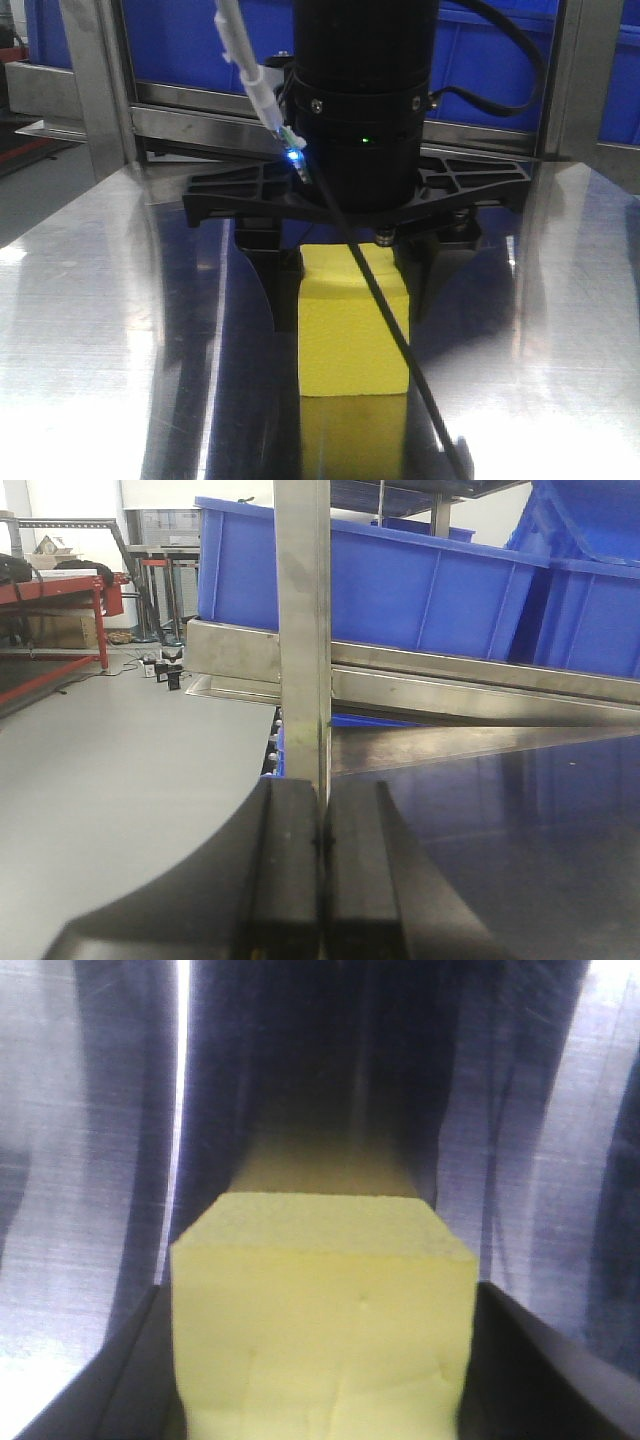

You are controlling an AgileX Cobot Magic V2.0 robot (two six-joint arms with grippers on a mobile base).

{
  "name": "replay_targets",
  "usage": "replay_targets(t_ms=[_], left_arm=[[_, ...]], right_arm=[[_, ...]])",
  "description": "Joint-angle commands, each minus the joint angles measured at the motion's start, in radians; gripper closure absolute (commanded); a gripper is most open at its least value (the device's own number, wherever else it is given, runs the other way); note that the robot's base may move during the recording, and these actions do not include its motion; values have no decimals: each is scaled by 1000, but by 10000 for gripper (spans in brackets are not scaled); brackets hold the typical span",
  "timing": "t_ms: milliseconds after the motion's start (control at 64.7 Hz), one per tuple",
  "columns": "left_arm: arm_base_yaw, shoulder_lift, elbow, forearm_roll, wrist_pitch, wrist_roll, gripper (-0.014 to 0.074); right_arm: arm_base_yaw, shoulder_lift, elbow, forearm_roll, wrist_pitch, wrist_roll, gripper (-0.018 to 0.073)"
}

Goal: Place yellow foam block on left shelf second layer
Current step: 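Close the right gripper on the yellow foam cube, then lift the held cube up off the steel table with the right gripper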

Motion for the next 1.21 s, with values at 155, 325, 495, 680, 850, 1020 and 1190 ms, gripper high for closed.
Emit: replay_targets(t_ms=[155,325,495,680,850,1020,1190], left_arm=[[0,-21,27,-6,-80,-3,472],[0,-21,27,-6,-80,-3,472],[0,-21,27,-6,-80,-3,472],[0,-21,27,0,-80,-3,472],[0,-21,27,-6,-80,-3,472],[0,-21,27,-6,-80,-3,472],[0,-21,27,-6,-80,-3,472]], right_arm=[[-37,-154,-9,-38,-45,-192,91],[-123,-283,100,-36,-144,-342,91],[-268,-467,289,60,-285,-543,91],[-459,-664,467,102,-348,-733,91],[-652,-832,607,108,-453,-844,91],[-792,-991,735,155,-624,-959,91],[-815,-1131,836,172,-814,-1007,91]])
